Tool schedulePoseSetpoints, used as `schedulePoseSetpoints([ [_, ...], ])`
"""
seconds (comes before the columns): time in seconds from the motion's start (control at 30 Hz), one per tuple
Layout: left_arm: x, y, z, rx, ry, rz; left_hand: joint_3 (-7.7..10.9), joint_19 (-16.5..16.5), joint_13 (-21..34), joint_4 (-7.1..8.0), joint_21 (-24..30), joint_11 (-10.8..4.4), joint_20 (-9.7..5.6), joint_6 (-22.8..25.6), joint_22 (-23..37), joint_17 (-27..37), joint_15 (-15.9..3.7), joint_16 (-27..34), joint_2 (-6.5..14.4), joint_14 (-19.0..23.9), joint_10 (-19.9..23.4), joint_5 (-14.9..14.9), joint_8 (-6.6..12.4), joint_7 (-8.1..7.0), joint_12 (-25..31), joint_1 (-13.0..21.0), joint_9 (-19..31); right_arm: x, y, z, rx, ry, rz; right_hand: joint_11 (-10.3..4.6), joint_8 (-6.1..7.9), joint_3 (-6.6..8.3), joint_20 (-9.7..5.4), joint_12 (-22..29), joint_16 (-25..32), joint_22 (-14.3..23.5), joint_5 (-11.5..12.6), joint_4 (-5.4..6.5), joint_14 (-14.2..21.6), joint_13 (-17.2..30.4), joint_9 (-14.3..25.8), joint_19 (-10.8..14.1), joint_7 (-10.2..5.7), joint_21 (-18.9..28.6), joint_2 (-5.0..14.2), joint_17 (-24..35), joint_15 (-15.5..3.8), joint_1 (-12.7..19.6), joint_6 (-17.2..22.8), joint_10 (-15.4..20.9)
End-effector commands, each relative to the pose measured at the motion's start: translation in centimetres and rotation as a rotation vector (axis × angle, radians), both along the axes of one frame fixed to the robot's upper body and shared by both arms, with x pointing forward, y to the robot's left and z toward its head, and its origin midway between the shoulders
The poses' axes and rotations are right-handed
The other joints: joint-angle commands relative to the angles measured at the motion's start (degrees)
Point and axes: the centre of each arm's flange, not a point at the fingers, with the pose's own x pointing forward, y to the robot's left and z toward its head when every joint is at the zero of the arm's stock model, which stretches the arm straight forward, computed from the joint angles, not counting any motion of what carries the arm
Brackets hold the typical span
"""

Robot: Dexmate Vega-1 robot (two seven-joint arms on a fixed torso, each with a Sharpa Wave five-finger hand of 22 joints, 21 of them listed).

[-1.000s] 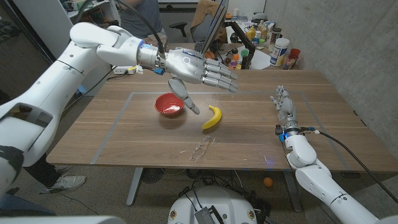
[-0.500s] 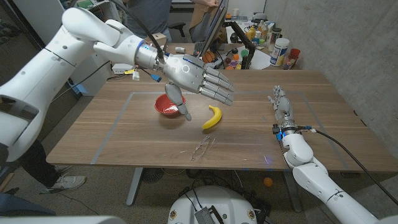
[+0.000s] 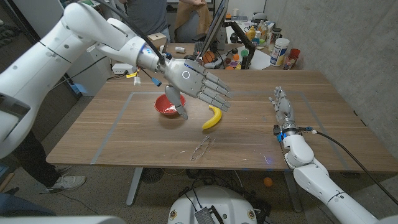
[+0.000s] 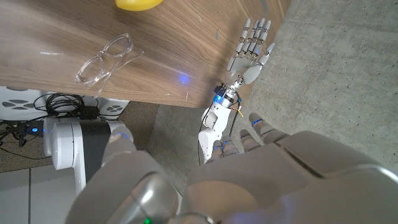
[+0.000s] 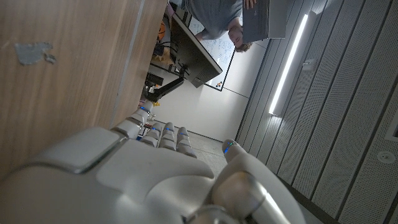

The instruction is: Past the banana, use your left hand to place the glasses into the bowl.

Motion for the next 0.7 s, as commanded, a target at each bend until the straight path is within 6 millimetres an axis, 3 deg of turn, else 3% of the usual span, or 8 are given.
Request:
schedulePoseSetpoints([
  [0.03, 1.6, -0.8, -0.9, 0.049, -0.053, -0.022, -0.47, 0.37, 0.29, -0.04, -0.29, -0.21, -0.71, -16.84, 0.16, 0.1, -0.18, -0.05, 0.22, -5.03, -9.07, 0.53, -0.07, 0.12, -0.05, 1.03, 0.32, 0.4, -0.4, -0.1, -0.002, 0.005, -0.003, 0.23, -0.05, -0.19, -2.35, -0.09, -0.24, 0.21, 0.39, -0.15, 0.3, 0.21, 0.09, 0.57, 0.15, 0.0, 3.13, 0.1, -0.63, -0.33, 0.41, 0.42],
  [0.7, 3.9, -3.4, -3.4, 0.148, 0.021, -0.032, -1.19, 0.78, 0.36, -0.12, -0.81, -0.3, -1.01, -16.07, 0.22, 0.12, -0.57, -0.01, 1.0, -4.51, -8.16, 1.18, 0.08, -0.15, 0.18, 2.33, 0.38, 1.3, -1.4, -1.1, 0.016, 0.003, -0.002, 0.08, -0.07, -0.25, -2.37, -0.12, -0.26, 0.2, 0.43, -0.17, 0.32, 0.21, 0.09, 0.45, 0.14, -0.06, 3.16, 0.09, -0.64, -0.3, 0.42, 0.4],
])
